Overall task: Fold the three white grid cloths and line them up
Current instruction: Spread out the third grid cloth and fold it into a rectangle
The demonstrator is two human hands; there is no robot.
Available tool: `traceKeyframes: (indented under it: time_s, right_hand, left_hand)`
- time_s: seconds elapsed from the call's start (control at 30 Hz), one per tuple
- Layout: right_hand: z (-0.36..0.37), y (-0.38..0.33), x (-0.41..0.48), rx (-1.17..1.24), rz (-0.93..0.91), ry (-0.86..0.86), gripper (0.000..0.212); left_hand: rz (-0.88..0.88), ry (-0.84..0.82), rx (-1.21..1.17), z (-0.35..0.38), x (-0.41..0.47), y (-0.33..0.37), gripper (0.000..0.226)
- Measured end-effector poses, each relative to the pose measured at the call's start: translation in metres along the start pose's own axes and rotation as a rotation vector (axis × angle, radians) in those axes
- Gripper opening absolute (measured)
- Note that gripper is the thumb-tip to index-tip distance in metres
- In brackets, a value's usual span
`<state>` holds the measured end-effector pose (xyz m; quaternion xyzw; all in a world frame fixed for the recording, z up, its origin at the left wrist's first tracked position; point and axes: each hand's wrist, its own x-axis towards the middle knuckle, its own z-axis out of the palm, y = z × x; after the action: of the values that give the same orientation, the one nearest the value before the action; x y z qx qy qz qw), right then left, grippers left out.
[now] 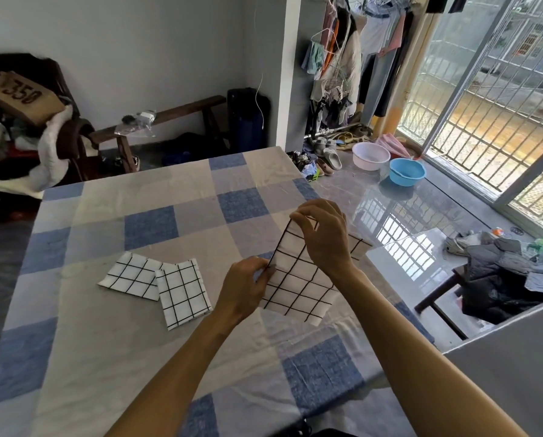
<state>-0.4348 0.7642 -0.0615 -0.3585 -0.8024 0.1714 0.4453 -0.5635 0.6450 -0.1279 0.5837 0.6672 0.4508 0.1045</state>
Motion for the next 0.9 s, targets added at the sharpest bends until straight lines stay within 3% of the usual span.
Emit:
traceKeyframes:
  time_s: [0.13,0.23,0.3,0.37,0.47,0.57,0.73,0.9]
  right_hand:
    - [0.006,0.008,0.005,-0.019,0.084,-0.024,0.019]
    - [0.013,0.014,-0.006,-0.133,0.116,-0.026,0.041]
    - [0.016,0.015,-0.021,-0.150,0.056,0.002,0.033]
    - [0.020,0.019,-0.037,-0.111,-0.011,-0.089,0.018]
    - [0.024,0.025,-0.055,-0.007,0.038,-0.306,0.022]
    - [0.026,0.025,-0.063,0.054,0.075,-0.381,0.026]
    - [0.026,0.021,-0.060,0.064,0.079,-0.390,0.019]
    - [0.026,0.022,-0.057,0.057,0.086,-0.407,0.015]
  left_hand:
    - [-0.043,-0.062,-0.035,-0.004,0.004,0.006,0.020]
    - [-0.109,-0.073,-0.081,-0.004,0.007,0.013,0.013]
    - [-0.185,-0.038,-0.120,-0.004,0.010,0.015,0.009]
    - [-0.261,-0.012,-0.160,-0.004,0.012,0.015,0.010]
    - [-0.287,-0.008,-0.217,-0.004,0.014,0.014,0.008]
    - [-0.291,-0.009,-0.244,-0.005,0.015,0.015,0.006]
    - [-0.233,-0.043,-0.168,-0.008,0.018,0.015,0.012]
    - [0.006,-0.020,0.130,-0.014,0.019,0.008,0.019]
